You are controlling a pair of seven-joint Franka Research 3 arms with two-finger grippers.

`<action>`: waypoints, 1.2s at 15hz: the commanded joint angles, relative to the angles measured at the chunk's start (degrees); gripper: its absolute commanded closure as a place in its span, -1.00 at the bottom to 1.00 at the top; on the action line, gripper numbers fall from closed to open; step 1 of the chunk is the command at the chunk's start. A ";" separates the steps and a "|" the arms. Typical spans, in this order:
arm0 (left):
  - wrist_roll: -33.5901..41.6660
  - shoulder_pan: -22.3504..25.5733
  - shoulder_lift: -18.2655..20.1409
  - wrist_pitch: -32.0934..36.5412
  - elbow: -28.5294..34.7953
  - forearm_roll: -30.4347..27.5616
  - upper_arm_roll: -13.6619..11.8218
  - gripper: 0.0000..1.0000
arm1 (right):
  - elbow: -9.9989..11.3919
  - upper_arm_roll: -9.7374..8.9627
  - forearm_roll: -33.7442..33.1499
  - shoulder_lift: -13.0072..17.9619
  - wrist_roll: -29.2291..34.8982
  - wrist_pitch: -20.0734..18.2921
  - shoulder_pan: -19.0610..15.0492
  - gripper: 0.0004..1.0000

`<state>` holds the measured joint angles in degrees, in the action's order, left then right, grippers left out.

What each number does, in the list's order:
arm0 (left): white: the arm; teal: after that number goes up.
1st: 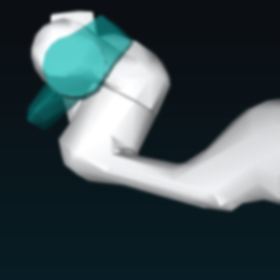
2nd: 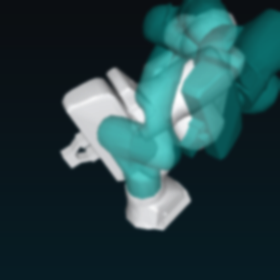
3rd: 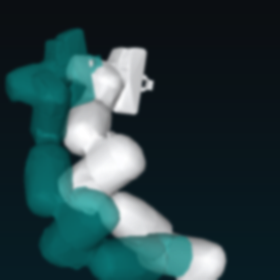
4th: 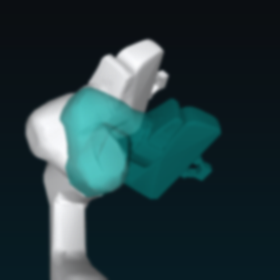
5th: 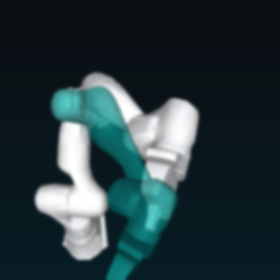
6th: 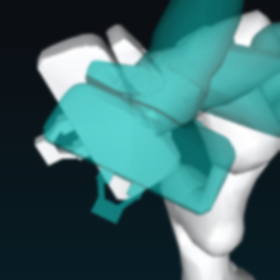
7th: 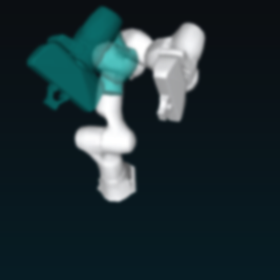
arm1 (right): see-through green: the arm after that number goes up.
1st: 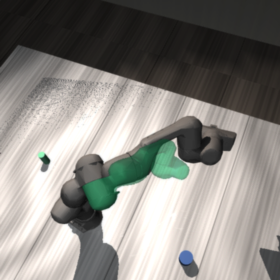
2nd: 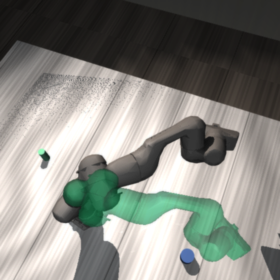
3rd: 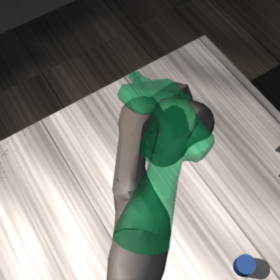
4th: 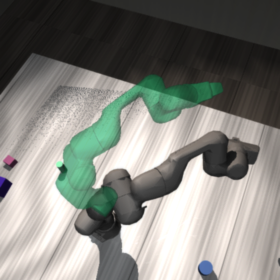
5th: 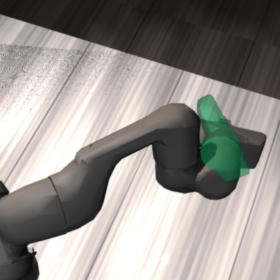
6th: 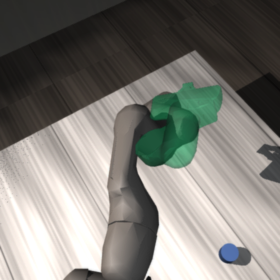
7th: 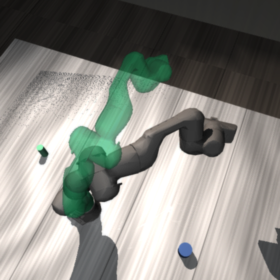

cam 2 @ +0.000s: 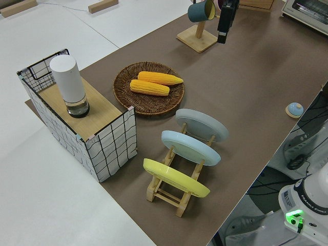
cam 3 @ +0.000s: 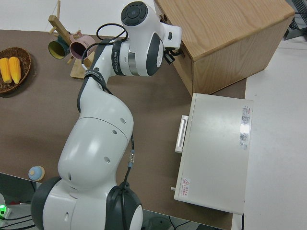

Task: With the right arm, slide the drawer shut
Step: 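Push the drawer front away from the robot with the right gripper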

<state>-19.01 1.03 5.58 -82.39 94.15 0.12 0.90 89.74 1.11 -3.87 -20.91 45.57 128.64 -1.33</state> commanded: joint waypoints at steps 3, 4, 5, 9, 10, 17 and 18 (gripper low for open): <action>0.55 -0.24 0.49 0.12 -0.02 -0.21 -0.29 -0.99 | -4.31 -0.05 0.18 -2.99 -3.82 1.96 -2.80 1.00; 0.55 -0.24 0.49 0.12 -0.02 -0.21 -0.29 -0.99 | -4.05 -0.05 0.18 -2.82 -3.30 1.88 -2.45 1.00; 0.55 -0.24 0.49 0.12 -0.02 -0.21 -0.29 -0.99 | -3.79 -0.05 0.26 -2.56 -3.03 1.53 -2.01 1.00; 0.55 -0.24 0.49 0.12 -0.02 -0.21 -0.29 -0.99 | -2.39 -0.40 0.62 -0.37 -1.88 -0.23 -0.96 1.00; 0.55 -0.24 0.49 0.12 -0.02 -0.21 -0.29 -0.99 | -1.77 -0.49 0.70 0.51 -1.80 -1.28 -0.26 1.00; 0.55 -0.24 0.49 0.12 -0.02 -0.21 -0.29 -0.99 | 1.48 -2.42 0.35 4.91 1.28 -7.69 2.91 1.00; 0.55 -0.24 0.49 0.12 -0.02 -0.21 -0.29 -0.99 | 1.49 -2.95 0.35 5.35 1.02 -9.18 3.35 0.89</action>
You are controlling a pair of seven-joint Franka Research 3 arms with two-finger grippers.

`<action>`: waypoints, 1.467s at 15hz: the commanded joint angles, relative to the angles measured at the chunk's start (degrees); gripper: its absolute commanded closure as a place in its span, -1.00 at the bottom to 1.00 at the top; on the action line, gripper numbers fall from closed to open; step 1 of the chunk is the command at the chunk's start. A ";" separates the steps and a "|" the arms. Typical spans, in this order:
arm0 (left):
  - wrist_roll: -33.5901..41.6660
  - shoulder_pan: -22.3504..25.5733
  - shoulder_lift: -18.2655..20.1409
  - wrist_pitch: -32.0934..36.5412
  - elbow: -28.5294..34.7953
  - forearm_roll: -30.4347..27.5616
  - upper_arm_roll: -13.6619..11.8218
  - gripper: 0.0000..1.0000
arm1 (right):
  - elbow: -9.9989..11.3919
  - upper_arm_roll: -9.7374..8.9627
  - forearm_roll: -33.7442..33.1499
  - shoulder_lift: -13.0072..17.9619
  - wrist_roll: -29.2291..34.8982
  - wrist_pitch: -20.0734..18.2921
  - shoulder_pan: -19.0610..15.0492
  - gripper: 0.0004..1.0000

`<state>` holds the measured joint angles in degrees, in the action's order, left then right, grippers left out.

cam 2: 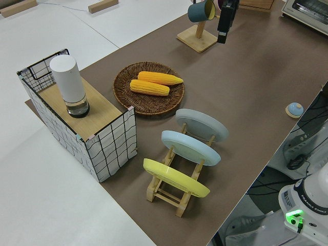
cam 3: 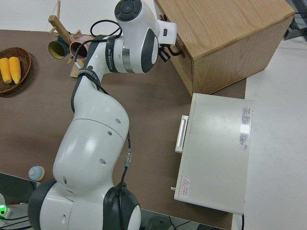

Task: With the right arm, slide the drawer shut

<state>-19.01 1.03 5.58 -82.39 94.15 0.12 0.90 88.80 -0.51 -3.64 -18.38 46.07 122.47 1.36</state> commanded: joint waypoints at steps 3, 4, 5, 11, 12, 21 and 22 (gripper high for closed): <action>0.55 -0.24 0.49 0.12 -0.02 -0.21 -0.29 -0.99 | 2.43 -3.44 -0.75 4.57 -3.43 -8.63 1.10 0.41; 0.55 -0.24 0.49 0.12 -0.02 -0.21 -0.29 -0.99 | 2.43 -3.88 -0.84 5.36 -6.06 -11.00 1.10 0.18; 0.55 -0.24 0.49 0.04 -0.02 -0.21 -0.29 -0.99 | 2.43 -4.06 -0.84 6.24 -8.78 -13.12 1.10 0.09; 0.55 -0.24 0.49 0.12 -0.02 -0.21 -0.29 -0.99 | 3.13 -4.50 -1.99 11.42 -20.92 -21.92 1.01 -0.95; 0.55 -0.24 0.49 0.12 -0.02 -0.21 -0.29 -0.99 | 3.57 -4.50 -1.99 12.83 -22.50 -22.62 0.93 -0.95; 0.55 -0.24 0.49 0.12 -0.02 -0.21 -0.29 -0.99 | 4.11 -4.15 -0.32 22.07 -32.36 -30.80 -1.27 -0.95; 0.55 -0.24 0.49 0.12 -0.02 -0.21 -0.29 -0.99 | 4.02 -3.89 -0.23 22.50 -32.36 -30.80 -1.18 -0.95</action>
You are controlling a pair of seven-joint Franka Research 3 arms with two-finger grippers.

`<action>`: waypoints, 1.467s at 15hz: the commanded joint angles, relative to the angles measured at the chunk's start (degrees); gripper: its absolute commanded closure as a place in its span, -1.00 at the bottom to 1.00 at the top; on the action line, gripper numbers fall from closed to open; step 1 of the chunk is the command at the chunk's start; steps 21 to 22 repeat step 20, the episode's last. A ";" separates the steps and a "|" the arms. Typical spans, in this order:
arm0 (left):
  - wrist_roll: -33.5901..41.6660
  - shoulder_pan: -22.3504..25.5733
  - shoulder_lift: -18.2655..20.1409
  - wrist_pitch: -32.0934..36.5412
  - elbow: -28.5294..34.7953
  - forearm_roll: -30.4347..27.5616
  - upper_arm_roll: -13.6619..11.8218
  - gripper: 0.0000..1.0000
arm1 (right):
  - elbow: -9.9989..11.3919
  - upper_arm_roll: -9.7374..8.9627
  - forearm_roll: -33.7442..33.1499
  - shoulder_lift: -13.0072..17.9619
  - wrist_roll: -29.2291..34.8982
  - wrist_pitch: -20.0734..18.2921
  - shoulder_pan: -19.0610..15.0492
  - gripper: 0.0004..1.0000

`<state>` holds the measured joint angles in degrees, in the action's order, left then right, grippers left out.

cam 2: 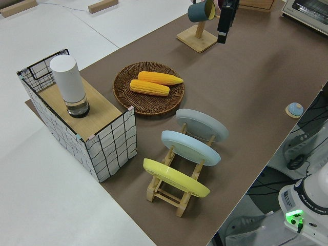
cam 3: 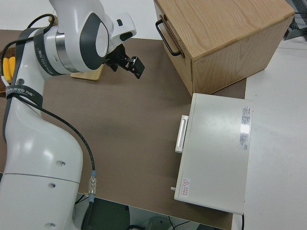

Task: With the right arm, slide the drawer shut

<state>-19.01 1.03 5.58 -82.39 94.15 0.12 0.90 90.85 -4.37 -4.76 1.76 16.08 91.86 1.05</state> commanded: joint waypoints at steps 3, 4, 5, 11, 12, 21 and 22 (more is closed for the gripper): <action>0.55 -0.24 0.49 0.12 -0.02 -0.21 -0.29 -0.99 | 1.79 0.41 0.89 2.98 -2.36 -0.19 -0.53 -0.96; 0.55 -0.24 0.49 0.12 -0.02 -0.21 -0.29 -0.99 | 1.79 0.41 0.98 3.07 -2.36 -0.19 -0.27 -0.96; 0.55 -0.24 0.49 0.12 -0.02 -0.21 -0.29 -0.99 | 1.79 0.41 1.24 3.07 -2.36 -0.19 -0.18 -0.96; 0.55 -0.24 0.49 0.12 -0.02 -0.21 -0.29 -0.99 | -1.19 2.96 4.23 3.16 -5.08 -2.91 0.00 -0.96; 0.55 -0.24 0.49 0.12 -0.02 -0.21 -0.29 -0.99 | -1.20 2.96 4.23 3.16 -5.09 -3.00 0.00 -0.96; 0.55 -0.24 0.49 0.12 -0.02 -0.21 -0.29 -0.99 | -1.64 2.61 4.14 3.07 -4.65 -2.91 0.44 -0.96; 0.55 -0.24 0.49 0.12 -0.02 -0.21 -0.29 -0.99 | -1.64 2.61 4.14 3.07 -4.65 -2.91 0.44 -0.96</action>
